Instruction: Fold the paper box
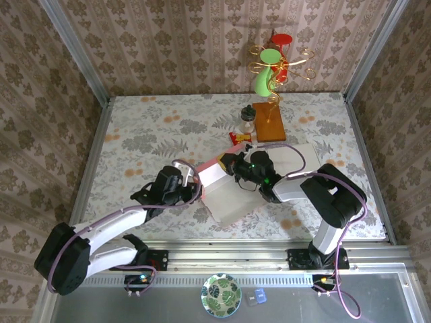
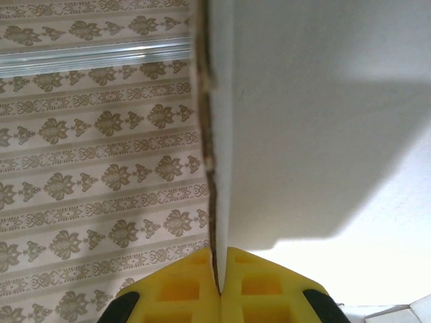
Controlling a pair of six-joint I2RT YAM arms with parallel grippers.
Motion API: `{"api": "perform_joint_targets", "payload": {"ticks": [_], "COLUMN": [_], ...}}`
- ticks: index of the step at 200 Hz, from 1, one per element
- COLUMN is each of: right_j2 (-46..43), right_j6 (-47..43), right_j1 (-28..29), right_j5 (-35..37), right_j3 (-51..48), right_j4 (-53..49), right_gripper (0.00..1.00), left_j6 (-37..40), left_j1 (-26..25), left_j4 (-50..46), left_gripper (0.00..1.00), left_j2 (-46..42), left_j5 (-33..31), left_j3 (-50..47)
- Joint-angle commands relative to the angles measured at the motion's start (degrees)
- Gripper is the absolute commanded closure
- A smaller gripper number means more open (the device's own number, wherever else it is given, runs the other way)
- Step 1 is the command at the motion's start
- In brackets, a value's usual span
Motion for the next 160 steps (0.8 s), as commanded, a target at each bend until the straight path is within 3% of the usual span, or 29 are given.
{"api": "perform_joint_targets", "payload": {"ticks": [1,75,160], "right_j2": [-1.08,-1.18,-0.58], "right_j6": [0.32,-0.52,-0.21], "right_j1": [0.46,3.03,4.33], "right_j5": [1.25,4.07,5.19], "right_j3": [-2.0,-6.64,-7.89], "right_j4": [2.28,7.55,8.12], "right_gripper": [1.0,1.0,1.0], "left_j6": [1.48,0.44,-0.14], "left_j1": [-1.45,-5.21,-6.58], "left_j4": [2.31,3.94,5.85], "left_gripper": [0.69,0.69,0.72], "left_j2": [1.1,4.33,8.58], "left_j5": [-2.96,-11.41,-15.98], "left_j3": [-0.51,-0.35,1.61]}}
